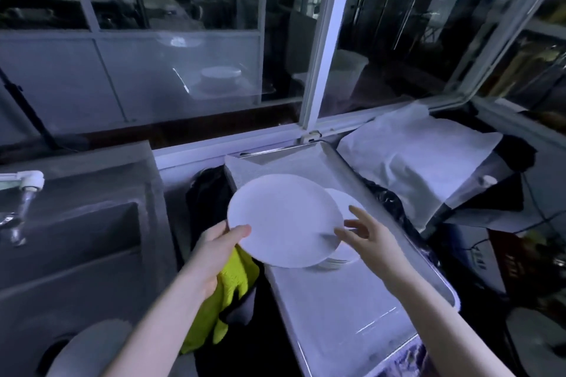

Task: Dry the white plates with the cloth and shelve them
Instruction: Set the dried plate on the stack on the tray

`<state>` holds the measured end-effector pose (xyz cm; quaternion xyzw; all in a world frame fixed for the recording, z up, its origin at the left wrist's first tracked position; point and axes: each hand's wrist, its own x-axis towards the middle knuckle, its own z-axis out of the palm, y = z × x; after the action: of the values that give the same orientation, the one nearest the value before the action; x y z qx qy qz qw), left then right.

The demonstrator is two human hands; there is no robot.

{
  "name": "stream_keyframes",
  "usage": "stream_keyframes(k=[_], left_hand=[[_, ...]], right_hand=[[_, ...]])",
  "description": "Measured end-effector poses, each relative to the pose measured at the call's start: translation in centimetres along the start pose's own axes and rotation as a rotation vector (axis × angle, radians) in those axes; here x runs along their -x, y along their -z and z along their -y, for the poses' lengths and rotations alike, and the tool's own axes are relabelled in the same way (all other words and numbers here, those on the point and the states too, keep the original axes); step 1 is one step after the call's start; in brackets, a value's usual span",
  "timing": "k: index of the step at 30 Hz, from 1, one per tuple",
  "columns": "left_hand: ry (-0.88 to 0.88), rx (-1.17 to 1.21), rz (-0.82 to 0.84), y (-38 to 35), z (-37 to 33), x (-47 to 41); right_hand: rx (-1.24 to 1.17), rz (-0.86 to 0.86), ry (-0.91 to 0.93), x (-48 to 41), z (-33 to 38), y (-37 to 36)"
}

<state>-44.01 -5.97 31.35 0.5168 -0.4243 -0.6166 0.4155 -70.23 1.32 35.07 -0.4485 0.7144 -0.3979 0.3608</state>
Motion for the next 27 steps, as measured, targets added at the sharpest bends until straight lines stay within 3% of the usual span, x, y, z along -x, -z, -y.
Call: stream_keyframes(k=[3, 6, 12, 27], left_hand=[[0.009, -0.028, 0.059, -4.3, 1.7, -1.1], [-0.011, -0.111, 0.071, -8.0, 3.4, -2.3], [-0.051, -0.332, -0.138, -12.6, 5.5, -4.4], [0.066, -0.677, -0.058, -14.8, 7.7, -8.2]], right_hand=[[-0.180, -0.095, -0.108, -2.7, -3.4, 1.4], [-0.198, -0.122, -0.143, -4.4, -6.2, 3.3], [-0.224, -0.166, -0.173, -8.0, -9.5, 5.3], [-0.079, -0.148, -0.188, -13.0, -14.9, 5.8]])
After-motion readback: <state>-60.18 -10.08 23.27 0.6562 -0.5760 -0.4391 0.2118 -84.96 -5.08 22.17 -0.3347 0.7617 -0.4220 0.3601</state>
